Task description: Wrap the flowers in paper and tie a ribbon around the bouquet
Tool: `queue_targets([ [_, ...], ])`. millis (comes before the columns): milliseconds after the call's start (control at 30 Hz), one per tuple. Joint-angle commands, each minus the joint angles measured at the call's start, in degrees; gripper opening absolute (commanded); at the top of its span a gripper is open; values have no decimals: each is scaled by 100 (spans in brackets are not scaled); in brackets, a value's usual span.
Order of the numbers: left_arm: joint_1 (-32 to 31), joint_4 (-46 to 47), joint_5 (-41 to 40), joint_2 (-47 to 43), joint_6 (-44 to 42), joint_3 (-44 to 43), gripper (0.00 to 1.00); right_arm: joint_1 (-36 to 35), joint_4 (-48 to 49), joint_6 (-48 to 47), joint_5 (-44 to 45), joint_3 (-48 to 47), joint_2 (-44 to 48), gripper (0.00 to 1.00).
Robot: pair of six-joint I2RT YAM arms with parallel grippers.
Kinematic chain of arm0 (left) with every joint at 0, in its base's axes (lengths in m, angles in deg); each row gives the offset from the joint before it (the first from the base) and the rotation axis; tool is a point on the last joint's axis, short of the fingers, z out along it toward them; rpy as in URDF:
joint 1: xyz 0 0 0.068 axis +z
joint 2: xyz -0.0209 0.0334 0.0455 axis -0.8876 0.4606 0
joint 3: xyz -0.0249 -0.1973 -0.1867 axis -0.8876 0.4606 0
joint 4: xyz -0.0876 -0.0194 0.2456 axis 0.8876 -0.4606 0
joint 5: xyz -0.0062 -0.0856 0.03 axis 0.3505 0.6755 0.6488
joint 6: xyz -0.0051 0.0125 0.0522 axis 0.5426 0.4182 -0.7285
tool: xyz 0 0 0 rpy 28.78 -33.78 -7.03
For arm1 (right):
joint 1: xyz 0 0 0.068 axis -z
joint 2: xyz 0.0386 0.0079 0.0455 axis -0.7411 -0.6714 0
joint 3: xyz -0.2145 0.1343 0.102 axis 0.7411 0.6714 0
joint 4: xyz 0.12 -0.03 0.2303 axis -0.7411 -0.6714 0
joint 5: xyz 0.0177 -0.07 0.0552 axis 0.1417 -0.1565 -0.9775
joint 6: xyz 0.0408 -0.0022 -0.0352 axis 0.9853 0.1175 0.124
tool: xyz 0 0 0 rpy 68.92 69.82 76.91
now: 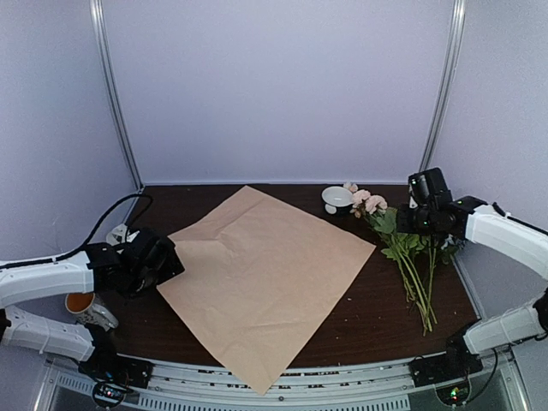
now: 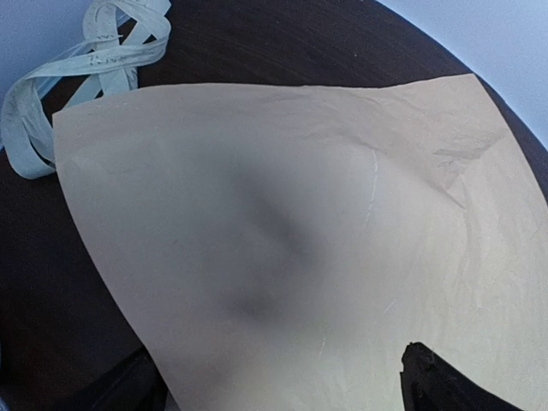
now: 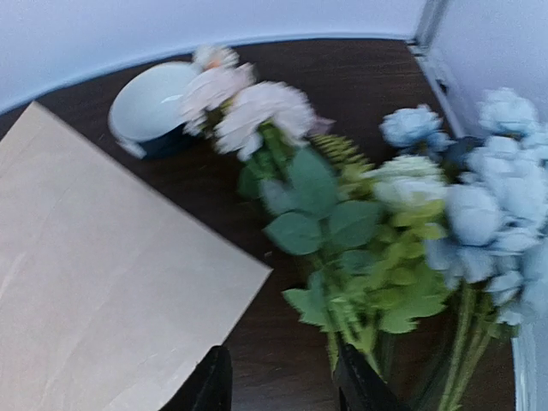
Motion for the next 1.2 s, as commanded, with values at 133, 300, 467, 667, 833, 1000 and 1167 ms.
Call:
queue_targets([
  [133,-49,-1274,-479,340,-401,-435,98,1823,-19,533,192,1158,891,60],
  [300,-49,-965,-409,123,-785,-345,98,2108,266,729,11,1496,742,70],
  [467,-49,-565,-208,134,-984,-73,98,2408,378,700,-210,1550,95,63],
  [667,-49,570,131,413,-1990,94,98,2554,664,554,-442,1748,-24,46],
  [833,-48,998,420,1361,-2786,-247,94,2592,509,306,-441,1480,-515,29],
  [1000,-48,1351,1095,2408,-3216,-539,90,2598,328,163,-224,1370,-258,0],
  [1167,-49,1570,1338,2775,-3089,-530,89,2574,-246,-96,404,1031,735,0],
])
